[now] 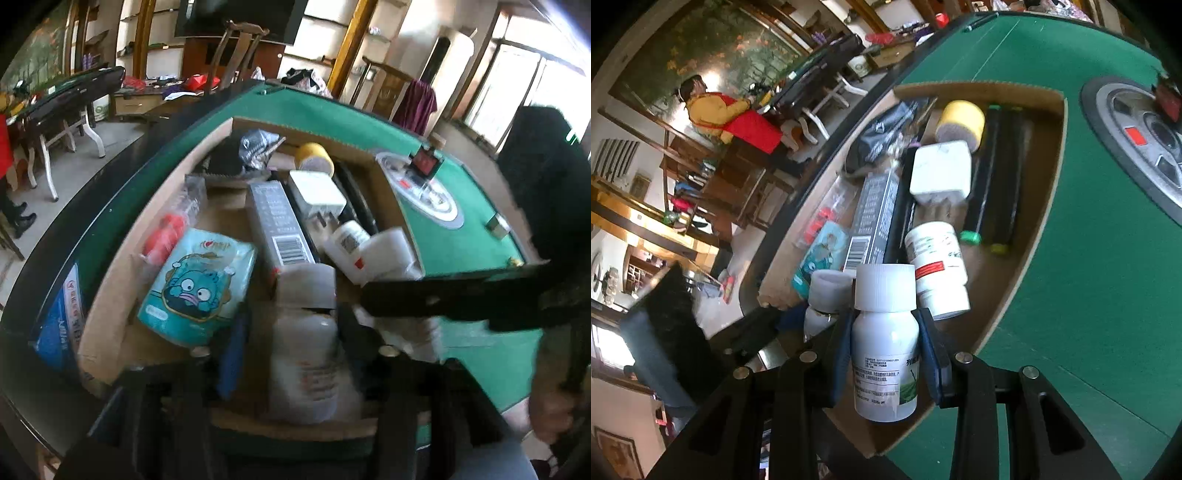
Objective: Organize objects
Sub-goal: 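Lower both bottles into the box and open both grippers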
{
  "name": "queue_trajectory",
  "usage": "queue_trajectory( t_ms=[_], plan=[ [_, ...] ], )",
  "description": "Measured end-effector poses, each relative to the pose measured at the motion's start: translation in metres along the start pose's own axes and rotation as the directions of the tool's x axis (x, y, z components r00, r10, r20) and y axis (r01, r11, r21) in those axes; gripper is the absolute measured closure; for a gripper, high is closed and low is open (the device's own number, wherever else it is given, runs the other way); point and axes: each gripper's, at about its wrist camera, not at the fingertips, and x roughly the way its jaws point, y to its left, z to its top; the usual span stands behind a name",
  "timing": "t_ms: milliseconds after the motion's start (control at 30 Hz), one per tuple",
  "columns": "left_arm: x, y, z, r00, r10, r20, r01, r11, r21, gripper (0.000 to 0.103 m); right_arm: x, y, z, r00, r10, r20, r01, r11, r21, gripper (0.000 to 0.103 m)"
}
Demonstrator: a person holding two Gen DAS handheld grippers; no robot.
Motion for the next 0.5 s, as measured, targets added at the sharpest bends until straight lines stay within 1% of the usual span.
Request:
queue_trajectory(
  t_ms=[67,100,133,267,400,467,500],
  plan=[
    [-0.009,0.005,0.002,1.0,0.0,0.024,0.0,1.0,-0.015,0.043,0.006,0.002,0.001,1.0,-0.016,-0.007,0.016,1.0,-0.009,0.065],
    [-0.012,0.008,0.002,0.999,-0.004,0.035,0.005,1.0,-0.023,0.038,0.007,0.003,0.002,1.0,-0.023,-0.009,0.022,1.0,-0.013,0.065],
    [-0.017,0.011,0.003,0.999,-0.008,0.051,0.009,0.999,-0.035,0.036,0.01,0.004,0.002,0.999,-0.029,-0.014,0.029,0.999,-0.02,0.065],
    [-0.034,0.028,0.006,0.995,-0.003,0.104,0.012,0.996,-0.088,0.033,0.017,0.009,0.002,0.999,-0.045,-0.024,0.044,0.998,-0.041,0.065],
    [-0.043,0.041,0.008,0.989,0.003,0.151,0.021,0.988,-0.156,0.023,0.019,0.012,0.004,0.998,-0.066,-0.02,0.064,0.996,-0.066,0.063],
    [-0.046,0.046,0.008,0.987,0.003,0.162,0.027,0.983,-0.18,0.021,0.015,0.013,0.007,0.998,-0.068,0.009,0.068,0.995,-0.078,0.052],
    [-0.047,0.047,0.008,0.986,0.006,0.164,0.025,0.982,-0.187,0.02,0.012,0.014,0.009,0.997,-0.069,0.025,0.071,0.994,-0.086,0.042]
  ],
)
